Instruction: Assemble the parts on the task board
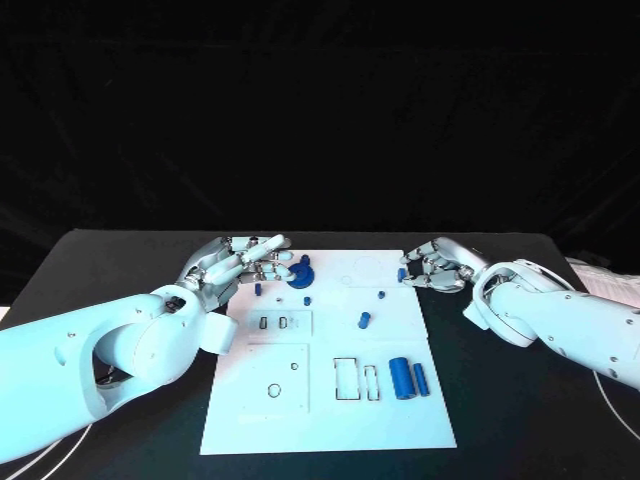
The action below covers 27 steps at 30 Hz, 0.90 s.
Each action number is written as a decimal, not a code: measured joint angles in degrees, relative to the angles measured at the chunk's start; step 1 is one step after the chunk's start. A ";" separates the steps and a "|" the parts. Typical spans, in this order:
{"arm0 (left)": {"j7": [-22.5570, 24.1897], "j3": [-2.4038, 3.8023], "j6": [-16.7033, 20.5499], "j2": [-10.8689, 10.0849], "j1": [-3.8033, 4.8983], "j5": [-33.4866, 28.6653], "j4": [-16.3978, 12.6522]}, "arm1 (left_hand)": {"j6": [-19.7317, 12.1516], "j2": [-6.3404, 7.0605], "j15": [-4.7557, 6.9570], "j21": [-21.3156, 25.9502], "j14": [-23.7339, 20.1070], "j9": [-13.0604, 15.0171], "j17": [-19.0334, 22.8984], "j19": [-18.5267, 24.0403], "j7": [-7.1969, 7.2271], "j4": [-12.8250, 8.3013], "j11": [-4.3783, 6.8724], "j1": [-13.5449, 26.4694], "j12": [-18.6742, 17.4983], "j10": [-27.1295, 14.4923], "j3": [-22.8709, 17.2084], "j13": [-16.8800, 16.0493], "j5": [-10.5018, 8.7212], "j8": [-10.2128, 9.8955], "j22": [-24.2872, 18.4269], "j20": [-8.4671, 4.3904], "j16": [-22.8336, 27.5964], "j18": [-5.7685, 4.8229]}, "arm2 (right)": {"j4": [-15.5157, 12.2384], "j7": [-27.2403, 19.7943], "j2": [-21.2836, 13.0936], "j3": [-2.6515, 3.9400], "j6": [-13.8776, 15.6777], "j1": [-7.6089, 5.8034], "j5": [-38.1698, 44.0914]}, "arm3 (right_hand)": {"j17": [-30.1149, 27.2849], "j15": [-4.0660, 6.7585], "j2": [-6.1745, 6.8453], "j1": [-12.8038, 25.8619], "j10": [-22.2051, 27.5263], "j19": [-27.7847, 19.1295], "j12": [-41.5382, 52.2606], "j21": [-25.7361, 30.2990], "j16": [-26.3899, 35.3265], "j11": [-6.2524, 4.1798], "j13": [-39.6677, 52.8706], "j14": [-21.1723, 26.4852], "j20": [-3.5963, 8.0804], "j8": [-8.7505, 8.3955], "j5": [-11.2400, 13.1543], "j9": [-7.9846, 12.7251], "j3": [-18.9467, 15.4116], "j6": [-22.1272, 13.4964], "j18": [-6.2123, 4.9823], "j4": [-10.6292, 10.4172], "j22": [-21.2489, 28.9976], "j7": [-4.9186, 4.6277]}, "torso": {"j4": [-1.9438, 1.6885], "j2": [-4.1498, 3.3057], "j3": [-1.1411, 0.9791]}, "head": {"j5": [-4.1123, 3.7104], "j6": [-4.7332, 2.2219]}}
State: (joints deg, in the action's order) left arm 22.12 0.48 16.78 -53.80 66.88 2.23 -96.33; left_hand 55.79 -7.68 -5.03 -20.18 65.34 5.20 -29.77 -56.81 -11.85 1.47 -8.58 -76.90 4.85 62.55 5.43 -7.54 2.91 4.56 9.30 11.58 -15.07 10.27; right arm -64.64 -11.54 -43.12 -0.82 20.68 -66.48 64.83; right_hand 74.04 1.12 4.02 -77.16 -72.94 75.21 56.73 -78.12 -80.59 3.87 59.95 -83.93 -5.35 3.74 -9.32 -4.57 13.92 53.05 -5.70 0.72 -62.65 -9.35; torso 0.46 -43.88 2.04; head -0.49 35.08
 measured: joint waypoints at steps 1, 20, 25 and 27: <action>0.00 0.00 0.00 0.00 0.00 0.00 0.01 | 0.00 0.00 0.00 0.00 0.00 0.00 0.00 0.00 0.00 0.00 0.00 0.00 0.00 0.00 0.00 0.00 0.00 0.00 0.00 0.00 0.00 0.00 | 0.15 0.05 0.07 0.00 -0.02 0.00 0.03 | 0.00 0.00 0.00 0.00 0.00 0.00 0.00 0.00 0.00 0.00 0.04 0.00 0.00 0.00 0.00 0.00 0.00 0.00 0.00 0.00 0.00 0.00 | 0.00 0.00 -0.01 | 0.00 0.03; -0.10 0.00 -0.01 0.05 0.00 0.00 0.05 | 0.00 0.00 0.00 0.00 0.00 0.00 0.05 0.00 0.00 -0.15 0.00 0.00 0.00 0.00 -0.15 0.00 0.00 0.00 -0.06 0.00 0.22 0.00 | 1.02 0.80 1.42 0.01 -1.65 0.35 0.34 | 0.25 0.00 -0.56 0.56 0.00 0.00 0.67 -0.23 -0.23 -0.01 0.93 0.00 0.00 0.67 0.25 -0.49 0.00 1.60 0.00 0.00 -0.52 0.54 | 0.05 0.03 -0.05 | 0.19 0.53; -0.15 0.00 -0.01 0.05 -0.01 0.00 0.06 | 0.00 0.00 0.00 0.00 0.00 0.00 0.05 0.00 0.00 -0.15 0.00 0.00 0.00 0.00 -0.15 0.00 0.00 0.00 -0.05 0.00 0.22 0.00 | 1.02 0.87 1.59 0.03 -1.84 0.37 0.43 | 0.37 0.00 -0.66 0.66 -0.01 0.00 0.74 -0.30 -0.23 -0.01 1.12 0.00 0.00 0.90 0.25 -0.66 0.00 2.53 0.00 0.00 -0.59 0.64 | 0.05 0.04 -0.05 | 0.20 0.62; -0.17 0.00 -0.01 0.05 -0.01 0.00 0.06 | 0.00 0.00 0.00 0.00 0.00 0.00 0.05 0.00 0.00 -0.15 0.00 0.00 0.00 0.00 -0.15 0.00 0.00 0.00 -0.06 0.00 0.22 0.00 | 1.04 0.91 1.66 0.03 -1.90 0.37 0.47 | 0.41 0.00 -0.91 0.90 -0.01 0.00 0.96 -0.46 -0.23 -0.01 1.27 0.00 0.00 1.14 0.35 -0.75 -0.10 3.00 0.00 -0.10 -0.67 0.72 | 0.06 0.04 -0.05 | 0.20 0.66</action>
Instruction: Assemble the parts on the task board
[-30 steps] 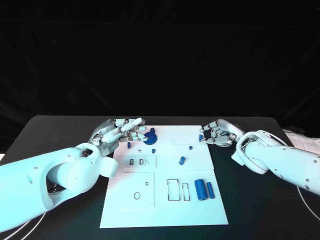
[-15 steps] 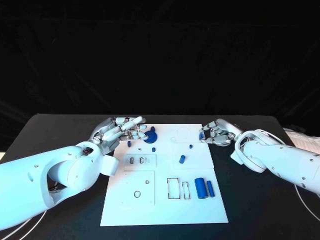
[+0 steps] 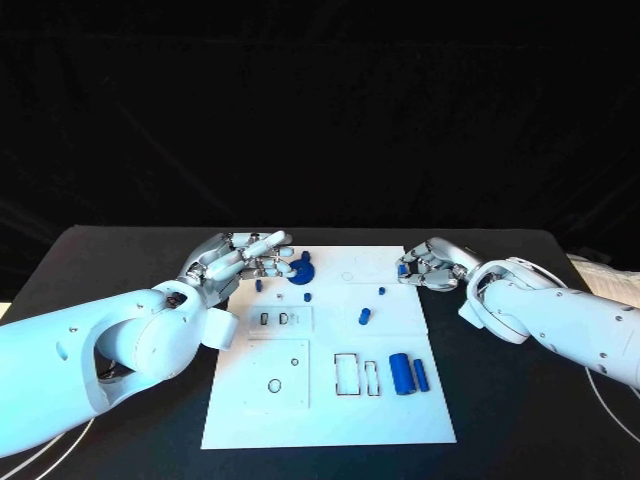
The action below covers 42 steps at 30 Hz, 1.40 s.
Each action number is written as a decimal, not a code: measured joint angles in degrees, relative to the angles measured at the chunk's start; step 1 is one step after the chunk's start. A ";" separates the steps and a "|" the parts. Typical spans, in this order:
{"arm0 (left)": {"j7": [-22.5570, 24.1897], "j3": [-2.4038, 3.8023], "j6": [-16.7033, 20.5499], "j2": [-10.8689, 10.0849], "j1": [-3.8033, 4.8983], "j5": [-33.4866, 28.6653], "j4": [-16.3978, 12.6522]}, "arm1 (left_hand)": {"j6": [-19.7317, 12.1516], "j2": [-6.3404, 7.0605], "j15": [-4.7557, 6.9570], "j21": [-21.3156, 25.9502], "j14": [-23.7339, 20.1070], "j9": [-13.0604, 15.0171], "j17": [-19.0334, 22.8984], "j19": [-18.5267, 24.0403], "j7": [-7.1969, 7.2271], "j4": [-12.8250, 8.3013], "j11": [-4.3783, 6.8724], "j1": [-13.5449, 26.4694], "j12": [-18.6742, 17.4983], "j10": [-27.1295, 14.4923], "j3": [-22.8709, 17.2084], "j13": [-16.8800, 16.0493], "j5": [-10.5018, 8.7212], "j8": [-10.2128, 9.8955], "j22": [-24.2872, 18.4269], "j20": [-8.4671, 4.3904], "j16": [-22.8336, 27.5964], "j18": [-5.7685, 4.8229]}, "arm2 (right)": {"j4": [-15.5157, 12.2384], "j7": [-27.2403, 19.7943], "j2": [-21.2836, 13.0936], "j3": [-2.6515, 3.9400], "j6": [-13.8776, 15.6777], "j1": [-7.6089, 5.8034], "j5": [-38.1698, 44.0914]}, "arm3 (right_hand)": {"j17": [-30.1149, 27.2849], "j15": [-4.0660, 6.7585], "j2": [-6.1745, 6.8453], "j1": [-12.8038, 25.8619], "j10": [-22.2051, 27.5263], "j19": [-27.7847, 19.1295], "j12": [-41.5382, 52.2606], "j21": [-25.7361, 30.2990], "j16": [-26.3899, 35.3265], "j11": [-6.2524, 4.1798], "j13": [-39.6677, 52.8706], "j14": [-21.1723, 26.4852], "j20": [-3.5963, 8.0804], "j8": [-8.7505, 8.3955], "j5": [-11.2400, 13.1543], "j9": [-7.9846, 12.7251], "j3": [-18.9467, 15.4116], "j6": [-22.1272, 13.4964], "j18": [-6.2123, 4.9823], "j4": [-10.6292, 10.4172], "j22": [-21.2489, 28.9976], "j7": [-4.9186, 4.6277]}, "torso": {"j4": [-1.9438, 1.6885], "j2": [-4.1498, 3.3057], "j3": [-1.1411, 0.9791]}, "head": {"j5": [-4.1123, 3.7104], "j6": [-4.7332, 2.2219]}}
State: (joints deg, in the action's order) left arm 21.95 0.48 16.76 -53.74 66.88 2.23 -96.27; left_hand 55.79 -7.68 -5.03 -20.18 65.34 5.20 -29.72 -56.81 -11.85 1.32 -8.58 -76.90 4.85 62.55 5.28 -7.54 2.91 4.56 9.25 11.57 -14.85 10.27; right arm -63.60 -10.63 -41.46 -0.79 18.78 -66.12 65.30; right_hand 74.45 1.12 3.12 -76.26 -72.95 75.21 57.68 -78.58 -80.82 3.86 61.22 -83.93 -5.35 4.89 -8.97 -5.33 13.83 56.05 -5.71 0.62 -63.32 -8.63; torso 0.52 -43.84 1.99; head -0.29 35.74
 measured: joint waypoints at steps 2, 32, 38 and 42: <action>-0.02 0.00 0.00 0.00 0.00 0.00 0.00 | 0.00 0.00 0.00 0.00 0.00 0.00 0.00 0.00 0.00 0.00 0.00 0.00 0.00 0.00 0.00 0.00 0.00 0.00 0.00 0.00 0.00 0.01 | 0.05 0.04 0.05 0.00 -0.03 0.00 0.04 | 0.04 0.00 -0.03 0.03 -0.08 0.00 0.00 0.00 0.00 -0.08 0.12 0.00 0.00 0.19 0.12 -0.12 -0.07 0.48 0.00 -0.07 -0.06 0.24 | 0.00 0.00 0.00 | -0.02 0.05; -0.25 -0.02 -0.01 0.05 0.00 0.00 0.51 | 0.00 0.00 0.00 0.00 0.00 0.00 -0.01 0.00 0.00 0.00 0.00 0.00 0.00 0.00 0.00 0.00 0.00 0.00 0.01 0.00 0.00 0.01 | -7.14 1.34 -1.57 0.67 2.49 -1.91 -5.35 | 0.24 0.85 -2.99 -0.96 -0.20 0.60 -0.62 -0.22 -0.22 -2.07 -0.33 0.00 1.04 2.61 3.36 -0.81 1.84 5.29 0.00 0.57 -0.49 1.82 | -0.05 0.21 0.01 | 0.27 0.15; -0.28 -0.02 -0.03 0.33 0.00 -0.03 1.15 | 0.00 -0.22 0.00 0.00 0.00 0.00 0.04 0.00 0.00 0.00 0.00 -0.22 0.00 0.00 0.00 0.00 0.00 0.00 -0.06 0.00 0.22 0.00 | -11.99 3.24 -0.39 0.71 3.26 -3.52 -5.89 | -0.12 0.85 -3.29 -0.65 -0.08 0.60 -1.12 -0.22 -0.22 -2.14 -0.86 0.00 1.04 2.47 3.49 -0.81 2.00 5.27 0.00 0.41 -0.33 1.83 | -0.12 0.58 0.23 | 0.43 0.23; -0.29 -0.02 -0.06 0.57 0.00 -0.03 1.69 | 0.00 -0.22 0.00 0.00 0.00 0.00 0.04 0.00 0.00 0.00 0.00 -0.22 0.00 0.00 0.00 0.00 0.00 0.00 -0.06 0.00 0.22 0.00 | -13.61 5.27 2.20 0.34 3.63 -3.74 -4.67 | -0.34 0.85 -3.42 -0.52 0.42 0.60 -1.78 -0.22 0.01 -2.04 -1.33 0.00 1.04 2.28 3.55 -0.81 2.00 5.25 0.00 0.41 -0.25 1.86 | -0.35 0.92 0.40 | 0.73 0.47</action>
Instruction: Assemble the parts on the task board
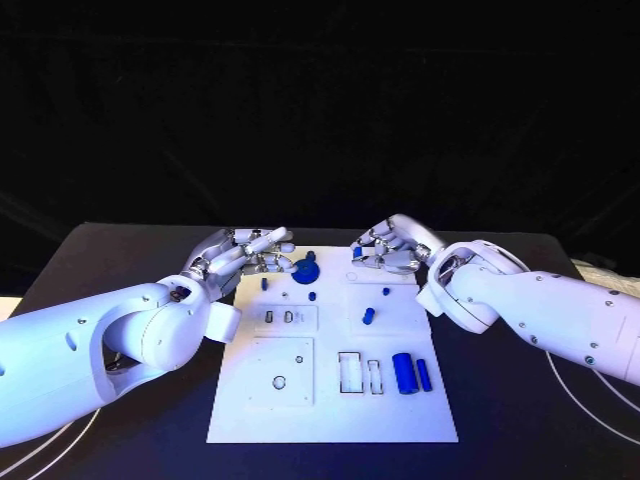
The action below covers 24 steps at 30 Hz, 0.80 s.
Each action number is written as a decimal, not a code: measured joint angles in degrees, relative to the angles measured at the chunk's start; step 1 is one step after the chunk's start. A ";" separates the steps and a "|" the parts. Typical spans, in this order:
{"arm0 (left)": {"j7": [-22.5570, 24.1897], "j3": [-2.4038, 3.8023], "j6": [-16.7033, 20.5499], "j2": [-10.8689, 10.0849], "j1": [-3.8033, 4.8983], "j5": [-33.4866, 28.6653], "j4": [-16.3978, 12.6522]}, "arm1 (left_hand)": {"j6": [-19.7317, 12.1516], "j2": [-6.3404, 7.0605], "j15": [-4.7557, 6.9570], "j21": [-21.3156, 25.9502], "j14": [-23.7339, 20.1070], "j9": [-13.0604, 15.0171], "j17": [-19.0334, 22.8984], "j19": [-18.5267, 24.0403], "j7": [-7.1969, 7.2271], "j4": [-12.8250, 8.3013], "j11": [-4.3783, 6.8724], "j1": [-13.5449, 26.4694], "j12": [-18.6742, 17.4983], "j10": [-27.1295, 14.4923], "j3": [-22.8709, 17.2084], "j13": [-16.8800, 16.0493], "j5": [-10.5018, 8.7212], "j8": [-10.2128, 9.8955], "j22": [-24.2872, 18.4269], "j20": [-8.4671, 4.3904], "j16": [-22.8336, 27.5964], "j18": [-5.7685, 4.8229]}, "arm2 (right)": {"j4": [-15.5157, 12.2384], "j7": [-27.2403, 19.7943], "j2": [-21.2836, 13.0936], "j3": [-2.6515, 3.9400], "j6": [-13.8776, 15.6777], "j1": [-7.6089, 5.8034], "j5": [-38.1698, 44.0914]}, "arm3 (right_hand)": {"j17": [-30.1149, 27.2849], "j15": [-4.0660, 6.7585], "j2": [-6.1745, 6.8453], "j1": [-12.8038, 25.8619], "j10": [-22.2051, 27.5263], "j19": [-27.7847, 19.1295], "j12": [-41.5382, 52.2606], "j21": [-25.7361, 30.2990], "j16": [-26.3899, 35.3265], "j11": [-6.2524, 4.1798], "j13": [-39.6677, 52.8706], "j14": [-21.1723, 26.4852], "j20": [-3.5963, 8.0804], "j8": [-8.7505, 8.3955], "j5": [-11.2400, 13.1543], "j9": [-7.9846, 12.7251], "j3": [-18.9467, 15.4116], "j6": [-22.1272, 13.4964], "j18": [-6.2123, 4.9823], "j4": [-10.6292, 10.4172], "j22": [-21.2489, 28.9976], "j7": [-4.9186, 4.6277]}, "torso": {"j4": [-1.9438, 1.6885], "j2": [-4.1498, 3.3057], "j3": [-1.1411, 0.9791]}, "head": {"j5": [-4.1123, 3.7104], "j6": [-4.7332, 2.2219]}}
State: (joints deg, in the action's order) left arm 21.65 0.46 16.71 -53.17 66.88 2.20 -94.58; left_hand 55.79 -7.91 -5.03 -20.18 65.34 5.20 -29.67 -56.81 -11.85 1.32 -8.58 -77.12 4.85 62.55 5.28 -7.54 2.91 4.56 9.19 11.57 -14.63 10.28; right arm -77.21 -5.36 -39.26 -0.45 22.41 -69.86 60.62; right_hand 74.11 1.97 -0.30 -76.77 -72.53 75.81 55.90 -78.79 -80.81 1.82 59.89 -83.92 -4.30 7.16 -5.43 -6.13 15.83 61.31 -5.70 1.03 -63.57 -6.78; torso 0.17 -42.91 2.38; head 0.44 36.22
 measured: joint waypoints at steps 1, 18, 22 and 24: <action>0.00 0.00 -0.01 0.06 0.00 0.00 0.24 | 0.00 0.00 0.00 0.00 0.00 0.00 0.00 0.00 0.00 0.00 0.00 0.00 0.00 0.00 0.00 0.00 0.00 0.00 0.00 0.00 0.00 0.00 | -0.35 0.76 0.92 -0.16 0.08 0.01 0.52 | -0.06 0.00 0.00 0.00 0.00 0.00 0.00 0.00 0.00 0.00 0.00 0.00 0.00 -0.01 0.00 0.00 0.00 -0.03 0.00 0.00 0.00 0.03 | -0.07 0.08 0.04 | 0.10 0.08; 0.16 0.00 0.19 0.17 0.00 -0.68 2.58 | 0.00 0.00 -0.58 0.91 -0.76 -0.01 0.43 1.08 0.00 -0.32 0.00 0.00 -0.56 0.00 0.01 0.19 0.00 -0.33 -0.42 0.22 1.69 -0.01 | -1.37 9.85 9.10 -1.66 0.33 2.48 10.81 | -0.72 0.00 0.03 0.02 1.34 -0.21 -2.83 0.00 0.55 0.13 -2.19 0.00 0.20 -0.08 -0.68 0.00 0.40 -0.32 0.00 0.40 0.49 0.23 | -0.68 0.66 0.30 | 2.02 1.51; 0.21 -0.01 0.45 0.17 0.01 -1.99 2.67 | -0.63 0.00 -1.33 2.22 -2.78 -0.29 1.36 2.78 -0.63 -0.52 -0.72 0.00 -1.03 -1.17 0.21 0.68 0.00 -0.38 -1.11 0.83 3.78 0.00 | -1.48 11.26 9.93 -1.76 -0.11 3.43 12.93 | -1.01 0.00 0.48 0.48 2.11 -0.21 -4.55 0.00 0.66 0.13 -3.66 0.00 0.20 -0.06 -0.68 -0.34 0.40 -0.35 0.00 0.40 0.79 0.23 | -0.67 0.63 0.31 | 2.19 1.91; 0.23 -0.01 0.63 0.17 0.01 -2.64 2.69 | -0.73 0.00 -1.61 2.73 -3.31 -0.37 1.88 3.35 -0.72 -0.63 -1.01 0.00 -1.07 -1.65 0.33 0.95 0.00 -0.38 -1.44 1.29 4.54 0.00 | -1.48 11.89 10.33 -1.81 -0.37 3.85 13.90 | -1.06 0.00 0.55 0.55 2.15 -0.21 -4.89 0.00 0.66 0.09 -4.02 0.00 0.20 -0.06 -0.69 -0.37 0.40 -0.35 -0.01 0.40 0.79 0.23 | -0.66 0.60 0.30 | 2.24 2.02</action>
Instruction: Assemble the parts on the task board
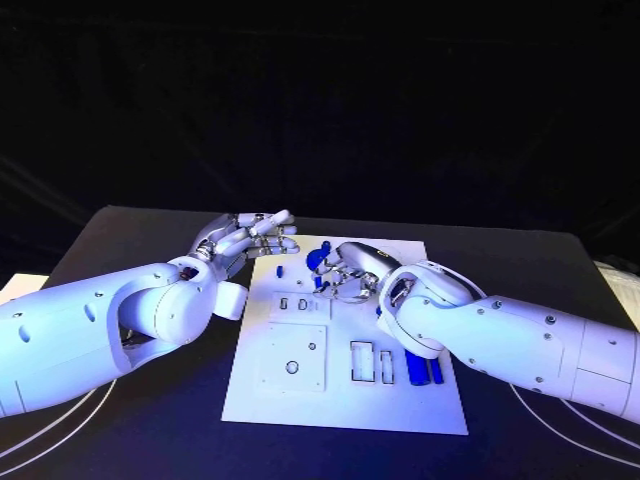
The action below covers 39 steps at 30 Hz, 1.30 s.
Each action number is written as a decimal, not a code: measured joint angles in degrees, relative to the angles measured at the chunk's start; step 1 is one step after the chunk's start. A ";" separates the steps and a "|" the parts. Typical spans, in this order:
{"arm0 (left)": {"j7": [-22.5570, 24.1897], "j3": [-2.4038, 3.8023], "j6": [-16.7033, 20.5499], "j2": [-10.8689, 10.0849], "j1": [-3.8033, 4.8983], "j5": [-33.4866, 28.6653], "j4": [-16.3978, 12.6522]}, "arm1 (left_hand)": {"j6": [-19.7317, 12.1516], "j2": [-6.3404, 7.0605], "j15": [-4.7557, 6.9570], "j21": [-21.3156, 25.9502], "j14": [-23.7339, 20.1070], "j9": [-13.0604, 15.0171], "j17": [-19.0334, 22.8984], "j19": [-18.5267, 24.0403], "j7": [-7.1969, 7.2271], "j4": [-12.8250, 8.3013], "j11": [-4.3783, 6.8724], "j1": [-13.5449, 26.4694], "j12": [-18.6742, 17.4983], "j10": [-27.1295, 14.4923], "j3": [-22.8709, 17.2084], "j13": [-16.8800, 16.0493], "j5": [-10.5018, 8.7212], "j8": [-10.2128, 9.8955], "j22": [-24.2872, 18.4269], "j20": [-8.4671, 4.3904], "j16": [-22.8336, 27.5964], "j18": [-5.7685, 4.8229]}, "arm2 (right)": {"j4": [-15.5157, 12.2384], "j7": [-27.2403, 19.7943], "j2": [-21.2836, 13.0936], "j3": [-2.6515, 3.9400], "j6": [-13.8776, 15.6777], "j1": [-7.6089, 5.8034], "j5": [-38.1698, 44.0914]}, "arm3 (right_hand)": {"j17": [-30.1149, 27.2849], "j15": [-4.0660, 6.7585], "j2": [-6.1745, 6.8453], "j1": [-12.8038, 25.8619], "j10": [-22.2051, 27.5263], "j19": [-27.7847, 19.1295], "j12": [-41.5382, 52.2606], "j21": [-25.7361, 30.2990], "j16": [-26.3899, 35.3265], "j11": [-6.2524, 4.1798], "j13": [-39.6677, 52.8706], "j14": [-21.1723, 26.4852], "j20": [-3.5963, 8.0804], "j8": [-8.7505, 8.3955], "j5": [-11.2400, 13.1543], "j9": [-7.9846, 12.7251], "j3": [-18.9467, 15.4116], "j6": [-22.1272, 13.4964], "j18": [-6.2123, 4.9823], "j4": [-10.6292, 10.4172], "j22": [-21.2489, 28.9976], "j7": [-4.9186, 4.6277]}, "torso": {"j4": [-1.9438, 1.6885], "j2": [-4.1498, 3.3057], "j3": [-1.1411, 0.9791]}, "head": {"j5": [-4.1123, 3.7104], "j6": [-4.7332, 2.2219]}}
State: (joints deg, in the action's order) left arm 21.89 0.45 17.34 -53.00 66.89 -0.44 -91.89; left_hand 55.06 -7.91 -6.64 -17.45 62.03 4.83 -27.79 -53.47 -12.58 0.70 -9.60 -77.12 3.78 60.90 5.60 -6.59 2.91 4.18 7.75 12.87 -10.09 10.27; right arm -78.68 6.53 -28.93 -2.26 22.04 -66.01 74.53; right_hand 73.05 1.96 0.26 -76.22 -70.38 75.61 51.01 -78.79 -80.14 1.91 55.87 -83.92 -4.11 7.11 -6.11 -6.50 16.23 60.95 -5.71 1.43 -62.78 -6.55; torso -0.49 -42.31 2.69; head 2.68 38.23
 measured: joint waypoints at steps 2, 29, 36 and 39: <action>0.03 0.00 0.20 0.00 0.00 -0.67 0.01 | -0.20 0.00 -0.13 0.00 -0.28 -0.05 0.25 0.04 -0.20 0.00 -0.01 0.00 0.00 -0.01 0.00 0.09 0.00 0.00 -0.12 0.04 0.35 0.00 | 0.11 0.68 0.45 -0.04 -0.23 0.46 0.92 | 0.00 0.00 0.00 0.00 0.00 0.00 0.00 0.00 0.00 0.00 -0.03 0.00 0.00 0.00 0.00 0.00 0.00 -0.01 0.00 0.00 0.00 0.00 | 0.03 -0.01 -0.02 | 0.01 0.21; 0.16 0.00 0.55 0.48 0.00 -3.16 0.11 | -0.20 0.00 -0.13 0.26 -0.28 -0.04 0.39 0.24 -0.20 -0.16 -0.01 0.00 0.00 0.00 -0.17 0.13 0.00 0.00 -0.16 0.24 0.35 0.00 | 0.93 3.94 2.80 -0.53 -1.27 1.97 4.41 | -0.12 0.00 0.26 0.34 0.00 0.00 -0.44 0.22 0.28 0.00 -0.45 0.00 0.00 -0.25 -0.23 0.00 0.15 -0.13 0.00 -0.16 0.12 -0.21 | 0.03 0.05 -0.04 | 0.05 1.42; 0.16 0.00 0.53 0.49 0.00 -3.16 0.07 | -0.20 0.00 -0.13 0.26 -0.28 -0.04 0.38 0.24 -0.20 -0.16 -0.01 0.00 0.00 0.00 -0.17 0.13 0.00 0.00 -0.16 0.24 0.35 0.00 | 0.99 4.42 2.64 -0.48 -1.28 1.92 5.27 | -0.12 0.00 0.36 0.84 -0.01 0.00 -0.44 0.21 0.28 0.01 -0.57 0.00 0.00 -0.32 -0.22 0.00 0.15 -0.15 0.00 -0.16 0.20 -0.23 | 0.04 0.05 -0.05 | -0.05 1.57; 0.16 0.00 0.52 0.49 0.00 -3.15 0.07 | -0.20 0.00 -0.13 0.26 -0.28 -0.04 0.43 0.24 -0.20 -0.33 -0.01 0.00 0.00 0.00 -0.01 0.13 0.00 0.00 -0.16 0.24 0.35 0.00 | 0.98 4.57 2.61 -0.46 -1.39 1.90 5.58 | -0.22 0.00 0.36 0.84 -0.01 0.00 -0.88 0.21 0.28 0.01 -0.74 0.00 0.00 -0.34 -0.37 0.00 0.15 -0.15 0.00 -0.16 0.30 -0.23 | 0.04 0.04 -0.05 | -0.09 1.70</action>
State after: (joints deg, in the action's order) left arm 22.04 0.45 17.86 -52.51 66.88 -3.59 -91.81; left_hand 54.86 -7.91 -6.77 -17.19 61.75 4.79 -27.36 -53.22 -12.78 0.37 -9.60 -77.12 3.78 60.90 5.59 -6.46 2.91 4.18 7.59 13.11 -9.74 10.28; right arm -77.70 11.11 -26.32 -2.72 20.65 -64.10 80.11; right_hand 72.83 1.96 0.61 -75.38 -70.39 75.61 50.13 -78.57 -79.86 1.92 55.13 -83.92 -4.11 6.76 -6.48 -6.50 16.38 60.80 -5.71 1.26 -62.48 -6.78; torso -0.45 -42.28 2.63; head 2.59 39.93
